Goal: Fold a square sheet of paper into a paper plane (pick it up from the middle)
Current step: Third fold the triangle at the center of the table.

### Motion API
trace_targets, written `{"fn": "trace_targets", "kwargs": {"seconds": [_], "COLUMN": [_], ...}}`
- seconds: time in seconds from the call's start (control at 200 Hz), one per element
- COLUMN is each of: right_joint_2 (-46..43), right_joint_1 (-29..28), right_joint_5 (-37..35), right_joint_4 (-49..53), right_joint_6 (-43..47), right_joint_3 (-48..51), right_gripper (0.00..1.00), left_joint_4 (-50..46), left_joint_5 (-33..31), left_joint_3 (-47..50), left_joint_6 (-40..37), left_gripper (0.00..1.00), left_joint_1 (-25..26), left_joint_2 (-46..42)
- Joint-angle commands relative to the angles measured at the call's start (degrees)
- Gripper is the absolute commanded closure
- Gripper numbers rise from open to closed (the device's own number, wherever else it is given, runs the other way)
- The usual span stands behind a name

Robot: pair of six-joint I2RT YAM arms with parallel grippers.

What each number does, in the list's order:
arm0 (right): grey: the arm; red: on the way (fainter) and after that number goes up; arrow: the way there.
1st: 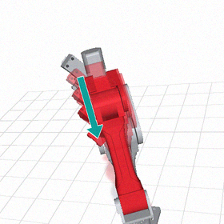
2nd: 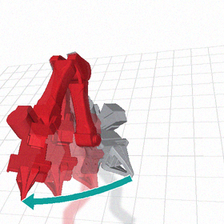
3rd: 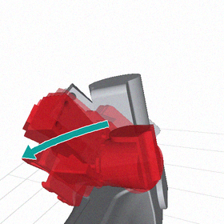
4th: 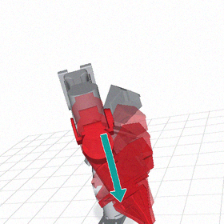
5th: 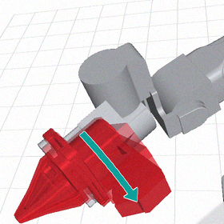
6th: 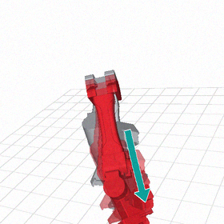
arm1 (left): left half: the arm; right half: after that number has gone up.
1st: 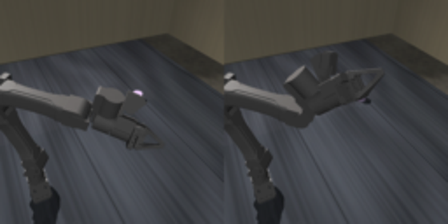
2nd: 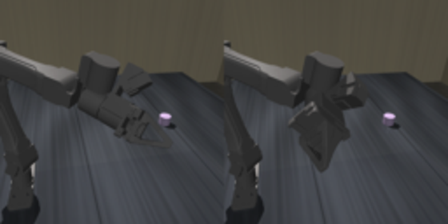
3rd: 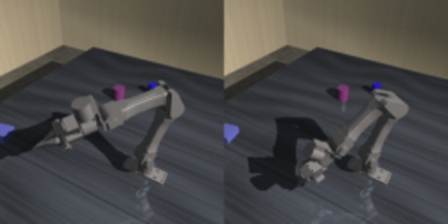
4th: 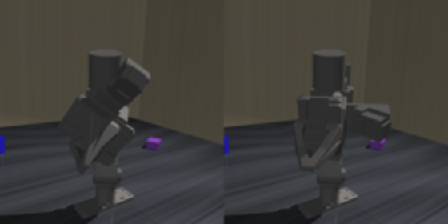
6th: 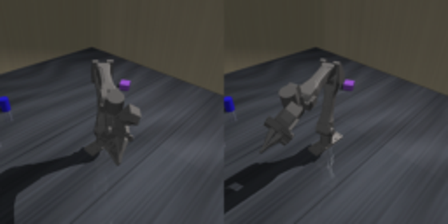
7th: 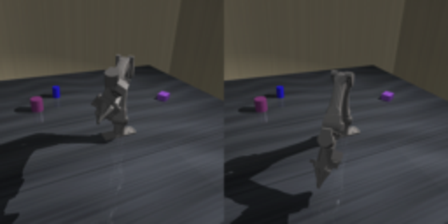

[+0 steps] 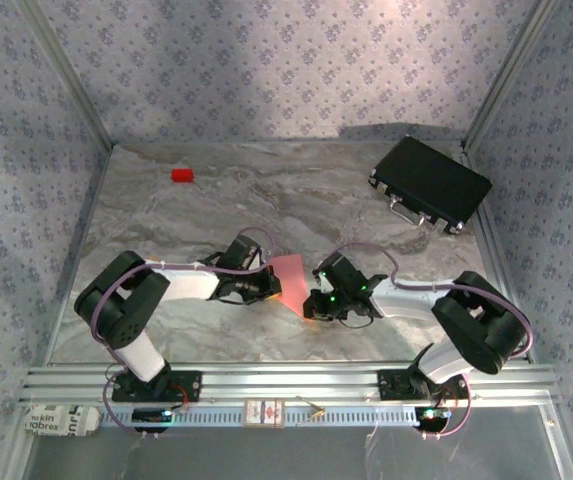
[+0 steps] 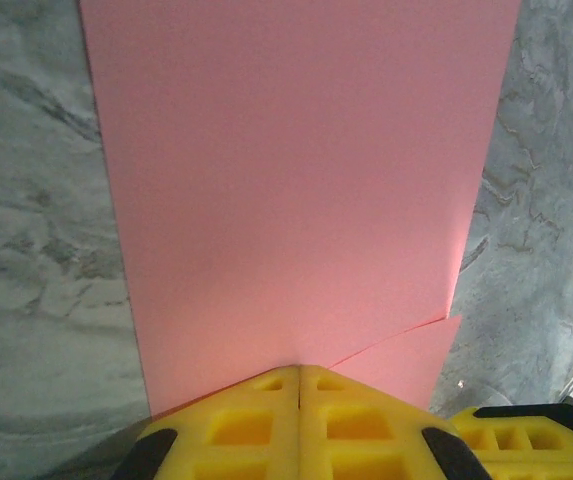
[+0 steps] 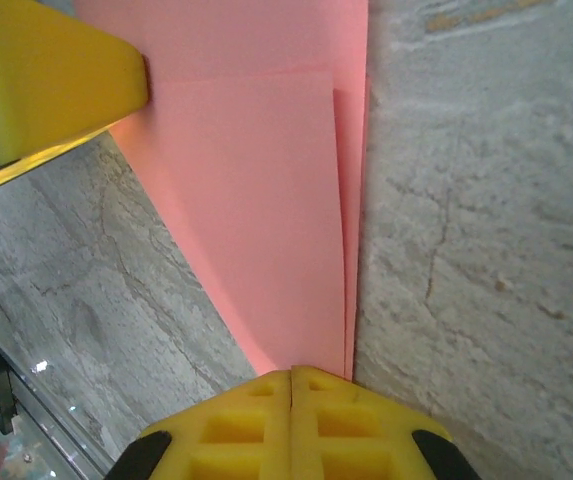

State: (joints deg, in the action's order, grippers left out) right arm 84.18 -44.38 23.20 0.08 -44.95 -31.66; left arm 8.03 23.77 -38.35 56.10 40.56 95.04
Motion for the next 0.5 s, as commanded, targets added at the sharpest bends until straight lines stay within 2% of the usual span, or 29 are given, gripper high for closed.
{"fn": "trace_targets", "kwargs": {"seconds": [0.0, 0.135, 0.5], "right_joint_2": [-1.9, -0.5, 10.4], "right_joint_1": [0.3, 0.1, -2.9], "right_joint_5": [0.7, 1.7, 0.9], "right_joint_4": [3.1, 1.2, 2.8], "right_joint_6": [1.7, 1.4, 3.5], "right_joint_3": [-2.8, -5.2, -13.8], "right_gripper": [1.0, 1.0, 0.99], "left_joint_4": [-1.0, -0.8, -0.7], "left_joint_5": [0.0, 0.1, 0.0], "left_joint_3": [0.8, 1.2, 0.7], "left_joint_6": [-1.2, -1.3, -1.1], "left_gripper": [1.0, 1.0, 1.0], "left_joint_1": [-0.1, -0.1, -0.1], "left_joint_2": [1.9, 2.1, 2.3]}}
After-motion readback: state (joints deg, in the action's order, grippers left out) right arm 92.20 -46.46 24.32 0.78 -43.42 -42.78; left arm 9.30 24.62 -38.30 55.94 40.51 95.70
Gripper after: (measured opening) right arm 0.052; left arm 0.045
